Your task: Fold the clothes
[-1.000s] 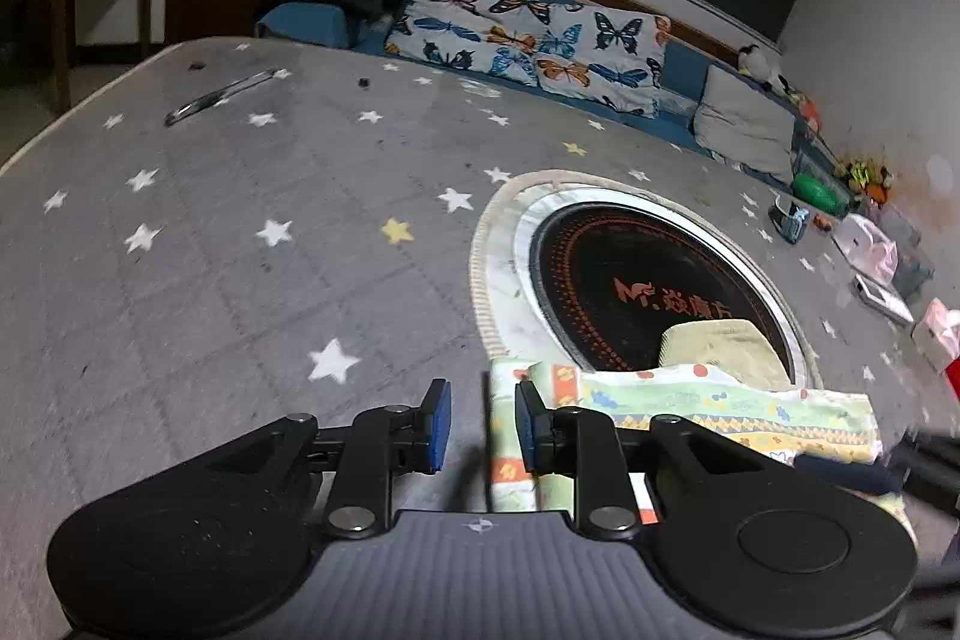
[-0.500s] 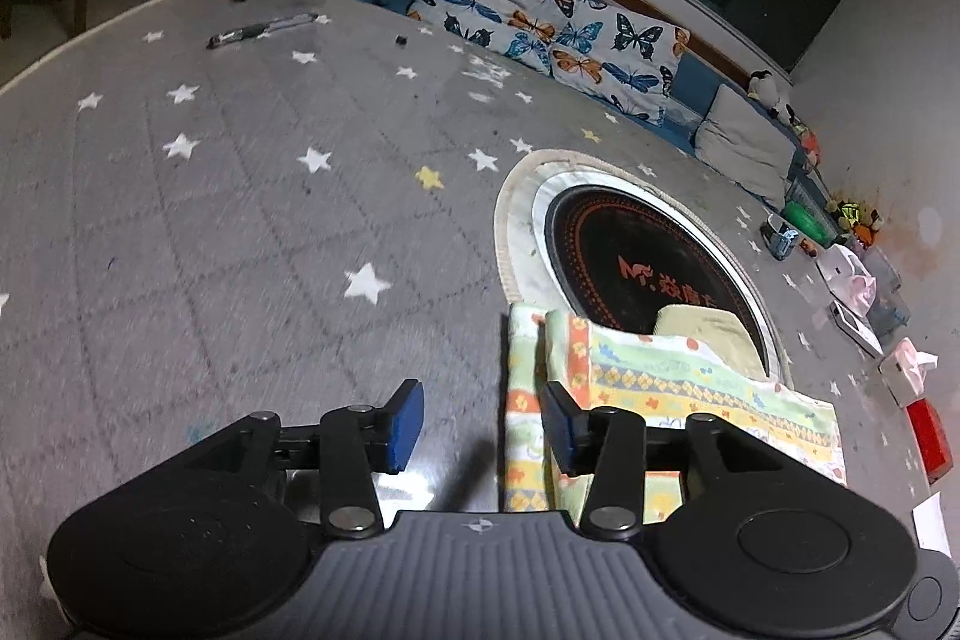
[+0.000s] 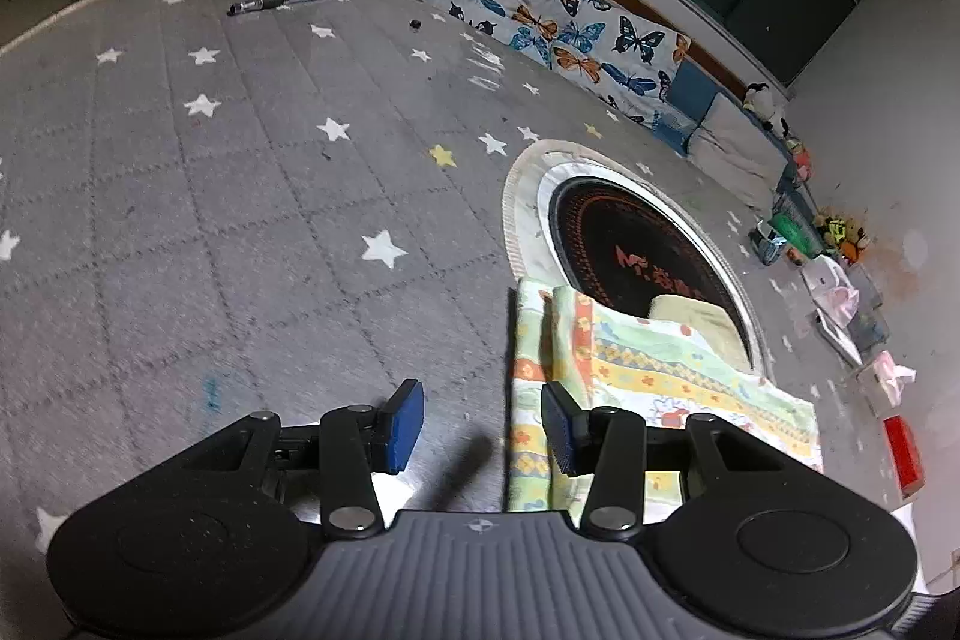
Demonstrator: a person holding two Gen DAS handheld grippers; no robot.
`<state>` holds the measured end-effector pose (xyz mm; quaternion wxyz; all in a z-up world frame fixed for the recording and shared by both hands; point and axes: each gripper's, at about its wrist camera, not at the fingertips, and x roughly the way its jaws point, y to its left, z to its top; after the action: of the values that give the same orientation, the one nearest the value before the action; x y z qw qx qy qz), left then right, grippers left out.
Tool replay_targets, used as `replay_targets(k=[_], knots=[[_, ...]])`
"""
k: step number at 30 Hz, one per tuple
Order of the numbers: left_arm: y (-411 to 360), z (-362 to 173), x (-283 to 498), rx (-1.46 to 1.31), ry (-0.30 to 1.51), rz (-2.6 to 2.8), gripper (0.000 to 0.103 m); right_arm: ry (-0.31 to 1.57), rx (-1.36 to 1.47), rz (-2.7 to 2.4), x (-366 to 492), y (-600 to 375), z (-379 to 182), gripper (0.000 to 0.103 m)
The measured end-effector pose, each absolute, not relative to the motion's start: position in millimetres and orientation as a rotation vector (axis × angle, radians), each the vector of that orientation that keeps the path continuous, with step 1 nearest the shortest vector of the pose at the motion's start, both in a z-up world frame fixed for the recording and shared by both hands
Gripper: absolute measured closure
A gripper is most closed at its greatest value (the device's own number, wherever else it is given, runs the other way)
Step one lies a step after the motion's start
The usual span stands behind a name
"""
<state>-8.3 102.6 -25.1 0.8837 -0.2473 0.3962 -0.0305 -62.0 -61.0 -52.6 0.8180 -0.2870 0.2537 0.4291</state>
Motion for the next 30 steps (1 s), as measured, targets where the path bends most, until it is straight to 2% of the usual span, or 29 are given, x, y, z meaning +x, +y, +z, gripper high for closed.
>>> replay_targets(k=[1, 4, 10, 19, 22, 24, 26, 30], knots=[[102, -25, -9, -0.526, 0.825, -0.069, 0.054, 0.54, -0.606, 0.906, -60, -61, -53, 0.079], [101, -25, -9, -0.564, 0.824, -0.083, 0.05, 0.549, -0.558, 0.884, -50, -65, -53, 0.088], [102, -29, -5, -0.68, 0.833, -0.095, 0.037, 0.579, -0.377, 0.878, -37, -82, -37, 0.092], [88, -35, 15, -0.791, 0.877, -0.166, 0.035, 0.532, -0.257, 0.847, -35, -107, -10, 0.093], [80, -36, 25, -0.776, 0.895, -0.174, 0.038, 0.53, -0.248, 0.85, -37, -109, -9, 0.093], [77, -39, 30, -0.77, 0.908, -0.177, 0.052, 0.529, -0.249, 0.855, -40, -110, -10, 0.093], [76, -44, 32, -0.783, 0.921, -0.183, 0.071, 0.533, -0.243, 0.859, -43, -112, -10, 0.093], [76, -52, 34, -0.809, 0.939, -0.188, 0.089, 0.54, -0.227, 0.863, -46, -116, -12, 0.093]])
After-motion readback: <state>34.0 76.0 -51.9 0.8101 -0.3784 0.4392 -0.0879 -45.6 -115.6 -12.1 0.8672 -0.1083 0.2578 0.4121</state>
